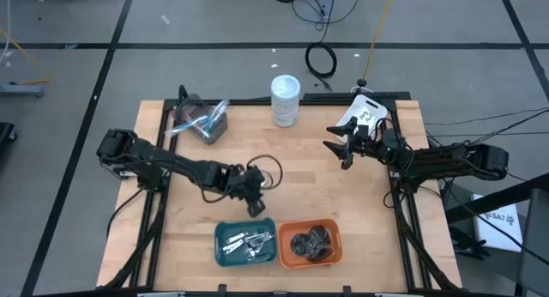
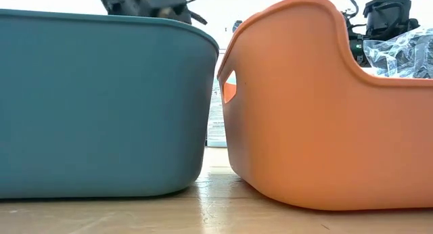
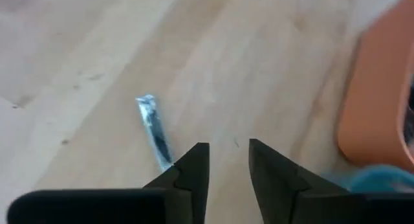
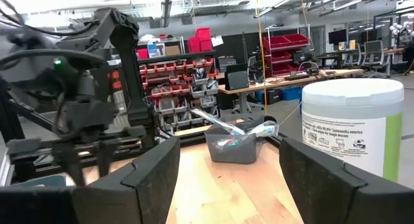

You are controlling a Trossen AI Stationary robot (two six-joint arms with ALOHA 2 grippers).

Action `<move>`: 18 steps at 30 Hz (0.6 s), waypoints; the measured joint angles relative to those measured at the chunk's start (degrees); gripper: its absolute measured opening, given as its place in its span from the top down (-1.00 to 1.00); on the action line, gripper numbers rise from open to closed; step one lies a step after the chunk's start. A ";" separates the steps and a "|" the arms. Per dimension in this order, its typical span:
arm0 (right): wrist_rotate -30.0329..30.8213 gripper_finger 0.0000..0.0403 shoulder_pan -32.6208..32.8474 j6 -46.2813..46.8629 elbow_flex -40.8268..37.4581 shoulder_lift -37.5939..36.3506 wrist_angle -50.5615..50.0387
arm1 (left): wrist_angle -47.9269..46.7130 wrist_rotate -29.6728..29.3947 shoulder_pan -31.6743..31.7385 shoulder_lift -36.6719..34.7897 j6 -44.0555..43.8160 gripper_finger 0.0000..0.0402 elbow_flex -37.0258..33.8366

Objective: Pick & Place Travel size toiletries
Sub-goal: Put the silver nail cutter into the green bin

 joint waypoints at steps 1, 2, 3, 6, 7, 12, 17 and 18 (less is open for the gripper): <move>0.00 -0.25 0.00 -0.01 0.00 0.00 -0.01 | -0.05 -0.01 0.75 0.00 -0.41 0.45 0.00; 0.00 -0.25 0.00 -0.11 0.00 0.00 -0.02 | -0.03 -0.02 1.39 0.00 -0.52 0.42 0.00; 0.00 -0.25 0.00 -0.20 0.00 0.00 0.00 | -0.03 -0.06 1.97 0.01 -0.46 0.37 0.00; 0.02 -0.25 0.00 -0.38 0.00 0.00 -0.02 | -0.09 -0.14 3.49 0.76 0.15 0.17 0.00; 0.02 -0.25 0.00 -0.39 0.00 0.00 0.00 | -0.58 -0.10 3.99 1.14 0.13 0.09 0.00; 0.09 -0.25 0.00 -0.81 -0.02 0.00 -0.24 | -0.80 -0.28 6.37 4.85 -0.99 -0.30 0.00; 0.14 -0.25 -0.04 -0.83 -0.04 0.00 -0.54 | -0.11 -0.17 7.33 9.26 -0.59 -0.49 0.00; 0.15 -0.25 -0.04 -0.83 -0.04 0.00 -0.52 | -0.18 -0.10 7.62 9.95 -0.59 -0.51 0.00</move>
